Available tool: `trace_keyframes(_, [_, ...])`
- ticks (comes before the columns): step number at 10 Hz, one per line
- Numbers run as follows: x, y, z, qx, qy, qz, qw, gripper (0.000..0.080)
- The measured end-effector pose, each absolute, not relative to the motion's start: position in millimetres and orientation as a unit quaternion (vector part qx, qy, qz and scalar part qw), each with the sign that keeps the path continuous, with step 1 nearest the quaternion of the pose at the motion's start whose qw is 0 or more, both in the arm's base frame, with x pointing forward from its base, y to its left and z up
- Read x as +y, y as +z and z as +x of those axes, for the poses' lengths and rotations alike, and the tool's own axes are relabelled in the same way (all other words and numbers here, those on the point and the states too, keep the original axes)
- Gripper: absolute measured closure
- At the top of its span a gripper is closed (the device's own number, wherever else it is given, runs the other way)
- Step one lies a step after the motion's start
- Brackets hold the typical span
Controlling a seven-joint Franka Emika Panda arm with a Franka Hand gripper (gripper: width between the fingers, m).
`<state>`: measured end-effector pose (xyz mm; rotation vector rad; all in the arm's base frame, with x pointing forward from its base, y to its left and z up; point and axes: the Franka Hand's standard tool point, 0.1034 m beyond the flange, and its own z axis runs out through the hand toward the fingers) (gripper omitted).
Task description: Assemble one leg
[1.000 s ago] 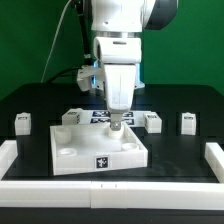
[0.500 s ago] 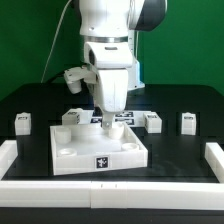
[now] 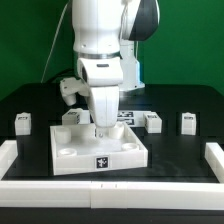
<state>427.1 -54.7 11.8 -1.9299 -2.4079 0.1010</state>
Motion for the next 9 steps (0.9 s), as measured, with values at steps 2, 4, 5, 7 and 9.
trace_keyframes(2, [-54.4, 8.9, 424.7, -0.778, 0.034, -0.626, 0.030, 0.0150])
trace_keyframes(4, [-52.2, 13.0, 428.3, -0.769, 0.033, -0.637, 0.026, 0.0272])
trace_keyframes(5, [-53.0, 11.6, 426.8, -0.769, 0.033, -0.638, 0.027, 0.0416])
trace_keyframes(7, [-53.4, 11.2, 426.2, -0.768, 0.034, -0.639, 0.028, 0.0551])
trace_keyframes(9, [-53.8, 12.3, 427.6, -0.768, 0.032, -0.639, 0.026, 0.0738])
